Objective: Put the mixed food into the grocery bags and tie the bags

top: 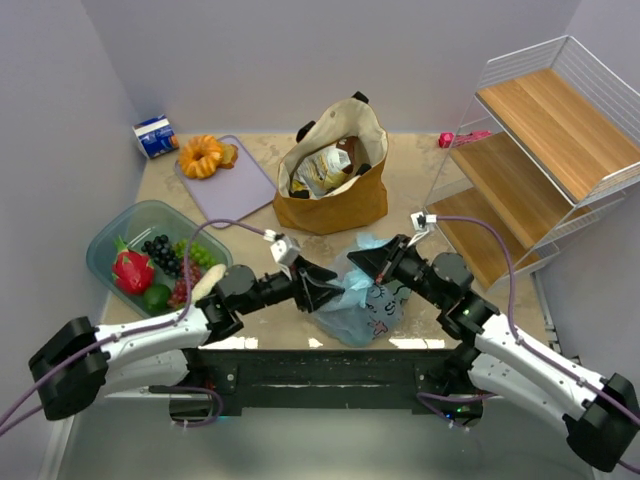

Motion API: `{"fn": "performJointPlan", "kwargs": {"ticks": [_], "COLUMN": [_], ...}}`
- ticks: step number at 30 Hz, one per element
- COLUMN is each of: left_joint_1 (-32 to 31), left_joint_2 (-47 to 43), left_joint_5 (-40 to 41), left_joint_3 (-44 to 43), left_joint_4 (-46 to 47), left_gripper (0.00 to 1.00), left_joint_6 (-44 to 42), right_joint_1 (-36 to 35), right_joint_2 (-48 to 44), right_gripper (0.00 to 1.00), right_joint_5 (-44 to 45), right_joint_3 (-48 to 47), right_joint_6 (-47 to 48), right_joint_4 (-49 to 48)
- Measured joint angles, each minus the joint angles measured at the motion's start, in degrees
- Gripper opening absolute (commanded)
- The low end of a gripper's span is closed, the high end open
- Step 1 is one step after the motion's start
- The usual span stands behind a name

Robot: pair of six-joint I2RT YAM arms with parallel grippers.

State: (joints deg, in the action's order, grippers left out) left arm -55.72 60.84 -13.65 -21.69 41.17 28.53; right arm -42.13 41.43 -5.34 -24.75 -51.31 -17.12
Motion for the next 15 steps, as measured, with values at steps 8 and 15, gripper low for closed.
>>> {"fn": "performJointPlan", "kwargs": {"ticks": [8, 15], "left_joint_1": [8.4, 8.5], "left_joint_2": [-3.4, 3.9], "left_joint_5": [-4.2, -8.7], "left_joint_3": [1.0, 2.2], "left_joint_4": [4.0, 12.5], "left_gripper": [0.56, 0.57], "left_joint_6": [4.9, 10.8], "right_joint_1": [3.0, 3.0], "right_joint_2": [11.9, 12.4], "right_gripper": [0.00, 0.00], "right_joint_5": [-16.9, -22.1], "right_joint_3": [-2.3, -3.7], "right_joint_6": [0.9, 0.8], "right_joint_4": [-4.8, -6.9]}}
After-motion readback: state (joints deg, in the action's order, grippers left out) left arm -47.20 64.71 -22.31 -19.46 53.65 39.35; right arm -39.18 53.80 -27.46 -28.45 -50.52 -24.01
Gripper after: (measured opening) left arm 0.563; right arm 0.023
